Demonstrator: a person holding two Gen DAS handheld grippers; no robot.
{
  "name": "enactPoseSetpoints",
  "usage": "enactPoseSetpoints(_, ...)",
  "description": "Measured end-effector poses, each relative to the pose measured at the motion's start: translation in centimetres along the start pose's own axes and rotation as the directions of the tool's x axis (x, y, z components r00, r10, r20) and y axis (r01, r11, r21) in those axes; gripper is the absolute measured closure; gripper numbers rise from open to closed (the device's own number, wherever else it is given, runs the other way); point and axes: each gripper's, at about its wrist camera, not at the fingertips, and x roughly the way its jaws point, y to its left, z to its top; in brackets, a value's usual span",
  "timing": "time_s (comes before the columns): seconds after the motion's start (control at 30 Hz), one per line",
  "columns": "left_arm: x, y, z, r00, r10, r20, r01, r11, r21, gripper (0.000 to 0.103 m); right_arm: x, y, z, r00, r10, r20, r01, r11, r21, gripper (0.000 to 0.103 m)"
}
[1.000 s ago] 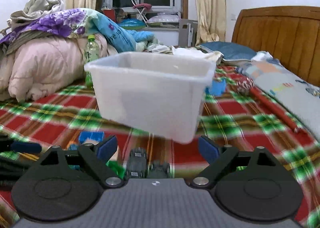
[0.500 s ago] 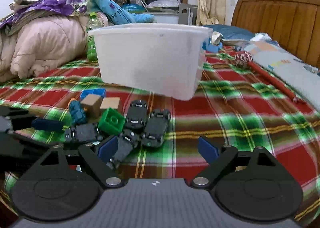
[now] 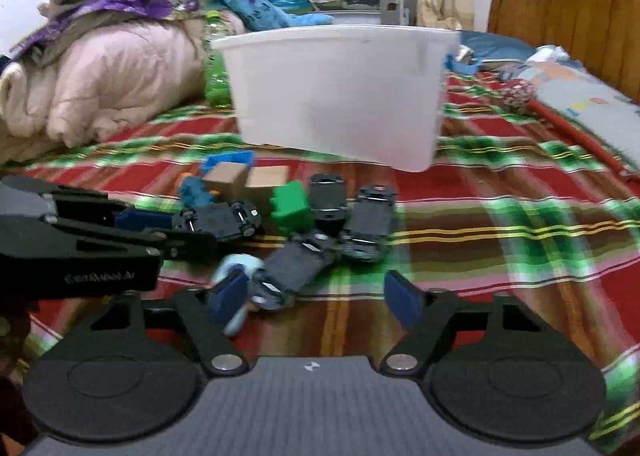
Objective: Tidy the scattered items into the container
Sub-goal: 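Return to the pile and grasp a black toy car with each tool, then carry both black cars over the white bin and open both tools to drop them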
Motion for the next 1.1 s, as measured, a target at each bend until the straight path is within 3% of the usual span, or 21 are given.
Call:
enactPoseSetpoints(0.1,-0.4,0.9,-0.8,1.0,0.029,-0.01,-0.029,0.999,-0.03,0.069,0.9,0.8,0.4,1.0,0.009,-0.012,-0.009,0.999,0.037,0.041)
enactPoseSetpoints(0.27,-0.6,1.5,-1.6,1.0,0.018,-0.019,-0.019,0.998,-0.063,0.069,2.7,1.5,1.0,0.998,-0.055,-0.041,0.059,0.994,0.096,0.045)
enactPoseSetpoints(0.37,-0.5,0.9,-1.0,1.0,0.004,-0.012,-0.004,0.999,-0.045,0.068,2.5,1.6,1.1,0.994,-0.1,-0.05,0.102,0.994,0.036,0.062)
enactPoseSetpoints(0.53,0.4,0.2,-0.3,1.0,0.007,-0.007,-0.007,1.0,-0.026,0.065,2.3,0.4,0.3,0.989,-0.136,-0.064,0.137,0.991,0.006,0.064)
enactPoseSetpoints(0.7,0.7,0.1,-0.5,1.0,-0.014,-0.011,0.014,0.999,-0.044,0.069,2.3,1.0,0.2,0.988,-0.144,-0.062,0.141,0.989,-0.053,0.07)
enactPoseSetpoints(0.8,-0.4,0.4,-0.4,1.0,-0.011,0.021,0.012,0.998,-0.058,0.069,1.6,0.9,0.6,0.992,-0.109,-0.06,0.107,0.994,-0.036,0.07)
enactPoseSetpoints(1.1,-3.8,1.9,4.0,0.99,0.004,0.142,0.011,0.995,-0.103,0.069,-0.9,0.9,4.2,0.994,-0.094,0.063,0.097,0.995,-0.032,0.07)
